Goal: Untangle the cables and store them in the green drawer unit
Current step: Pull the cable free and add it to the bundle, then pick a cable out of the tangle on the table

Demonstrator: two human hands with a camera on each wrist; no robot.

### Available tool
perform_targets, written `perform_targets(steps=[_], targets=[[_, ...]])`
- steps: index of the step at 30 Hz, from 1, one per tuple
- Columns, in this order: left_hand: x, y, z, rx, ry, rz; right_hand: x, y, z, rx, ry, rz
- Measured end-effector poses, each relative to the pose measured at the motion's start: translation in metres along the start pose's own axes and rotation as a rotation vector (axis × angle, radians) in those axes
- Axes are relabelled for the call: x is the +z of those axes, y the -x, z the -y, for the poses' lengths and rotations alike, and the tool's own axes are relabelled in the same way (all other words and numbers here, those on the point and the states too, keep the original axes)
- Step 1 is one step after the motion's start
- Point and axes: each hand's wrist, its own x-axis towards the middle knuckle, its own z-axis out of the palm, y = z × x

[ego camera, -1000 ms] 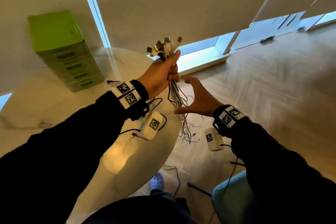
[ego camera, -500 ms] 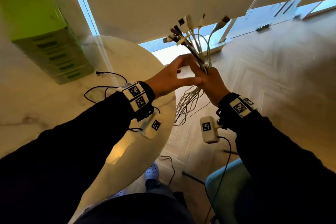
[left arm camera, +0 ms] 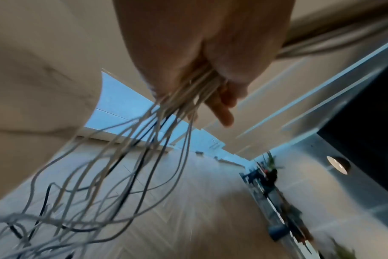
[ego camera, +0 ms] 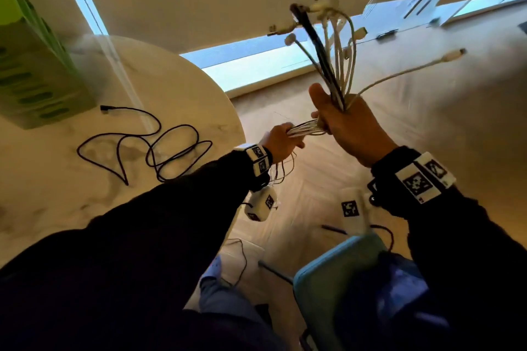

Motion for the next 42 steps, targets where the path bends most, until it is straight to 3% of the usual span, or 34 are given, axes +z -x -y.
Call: perform_targets(steps=[3,4,6,8,11,13,16,18,23,27,30,32,35,36,39,42], targets=[[0.027,0.014,-0.003,0.1,-0.122,0.403,-0.029,-0.038,-0.024,0.029,0.086,-0.124],[0.033,0.017,-0.002,0.135,-0.147,0.468,-0.035,-0.048,-0.031,0.041,0.088,-0.147],[0.03,0.021,-0.002,0.075,-0.126,0.515,-0.04,-0.06,-0.04,0.074,0.057,-0.178],[0.013,0.022,-0.007,0.008,-0.053,0.471,-0.038,-0.062,-0.04,0.082,0.045,-0.158],[-0.024,0.021,-0.033,0.098,0.259,0.28,-0.027,-0.06,-0.036,0.078,0.115,-0.088],[-0.043,0.021,-0.057,0.165,0.492,0.194,-0.017,-0.059,-0.03,0.058,0.224,0.025],[-0.058,0.023,-0.079,0.16,0.733,0.193,0.001,-0.057,-0.024,-0.01,0.325,0.212],[-0.063,0.026,-0.08,0.147,0.788,0.192,0.009,-0.055,-0.018,-0.037,0.281,0.279],[-0.082,0.03,-0.084,0.069,0.667,0.12,0.024,-0.043,-0.02,0.026,0.118,0.458],[-0.104,0.051,-0.089,0.03,0.82,0.163,0.054,-0.036,-0.058,0.077,-0.067,0.627],[-0.128,0.072,-0.072,0.003,0.82,0.233,0.08,-0.04,-0.091,0.073,0.251,0.78],[-0.149,0.09,-0.06,-0.012,0.844,0.246,0.085,-0.044,-0.11,0.027,0.547,0.661],[-0.178,0.115,-0.043,-0.037,0.907,0.154,0.087,-0.044,-0.122,-0.214,0.877,0.116],[-0.186,0.123,-0.039,-0.03,0.94,0.101,0.091,-0.043,-0.123,-0.313,0.934,0.011],[-0.206,0.144,-0.03,0.041,1.033,-0.109,0.117,-0.038,-0.104,-0.452,0.956,-0.01],[-0.224,0.161,-0.024,0.087,1.208,-0.327,0.153,-0.025,-0.071,-0.364,0.972,0.183]])
